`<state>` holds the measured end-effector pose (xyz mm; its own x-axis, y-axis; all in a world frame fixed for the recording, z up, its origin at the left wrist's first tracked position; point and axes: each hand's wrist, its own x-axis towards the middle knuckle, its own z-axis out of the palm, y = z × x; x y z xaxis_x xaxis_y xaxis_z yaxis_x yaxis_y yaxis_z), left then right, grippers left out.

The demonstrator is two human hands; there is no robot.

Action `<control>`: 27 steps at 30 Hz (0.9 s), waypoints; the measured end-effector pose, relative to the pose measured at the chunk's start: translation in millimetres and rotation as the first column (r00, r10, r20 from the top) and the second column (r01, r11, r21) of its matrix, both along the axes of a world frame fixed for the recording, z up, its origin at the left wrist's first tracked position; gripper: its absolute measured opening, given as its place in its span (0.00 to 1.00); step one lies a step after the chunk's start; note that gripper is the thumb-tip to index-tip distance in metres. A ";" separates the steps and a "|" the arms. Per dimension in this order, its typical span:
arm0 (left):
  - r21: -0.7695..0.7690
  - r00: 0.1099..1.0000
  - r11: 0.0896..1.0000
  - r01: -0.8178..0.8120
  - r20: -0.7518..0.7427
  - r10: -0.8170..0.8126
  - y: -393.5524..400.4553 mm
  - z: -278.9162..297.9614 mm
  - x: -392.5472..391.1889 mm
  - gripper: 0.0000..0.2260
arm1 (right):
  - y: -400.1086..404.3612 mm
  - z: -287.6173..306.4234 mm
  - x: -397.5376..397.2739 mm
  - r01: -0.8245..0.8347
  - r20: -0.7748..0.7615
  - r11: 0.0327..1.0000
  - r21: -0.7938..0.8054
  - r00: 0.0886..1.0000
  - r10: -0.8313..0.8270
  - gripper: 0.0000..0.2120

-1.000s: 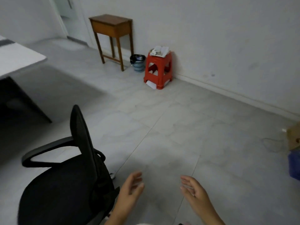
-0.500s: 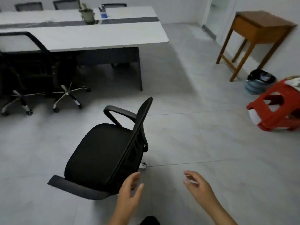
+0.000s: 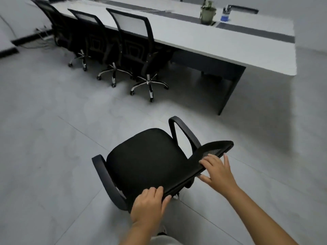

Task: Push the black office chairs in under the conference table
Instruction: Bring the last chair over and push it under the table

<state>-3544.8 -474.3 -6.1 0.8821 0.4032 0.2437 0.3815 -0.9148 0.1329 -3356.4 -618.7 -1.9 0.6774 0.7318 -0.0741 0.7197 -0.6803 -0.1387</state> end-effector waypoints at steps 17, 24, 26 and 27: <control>0.132 0.995 0.988 -0.086 -0.042 0.092 39.6 9.1 18.8 0.31 | 15.5 -6.6 39.9 -0.401 0.146 0.899 0.175 0.914 0.379 0.25; 0.099 0.998 0.995 0.029 0.057 -0.035 69.2 -1.9 28.5 0.34 | 12.7 -22.4 41.9 -0.346 0.174 0.898 0.273 0.935 0.308 0.24; 0.079 0.997 0.996 0.047 0.049 -0.051 79.9 -1.8 37.1 0.34 | 18.6 -24.3 44.9 -0.332 0.237 0.885 0.328 0.935 0.263 0.31; 0.073 0.997 0.995 0.061 0.043 -0.064 87.7 -2.5 43.3 0.34 | 23.2 -25.6 47.2 -0.313 0.250 0.879 0.359 0.940 0.233 0.34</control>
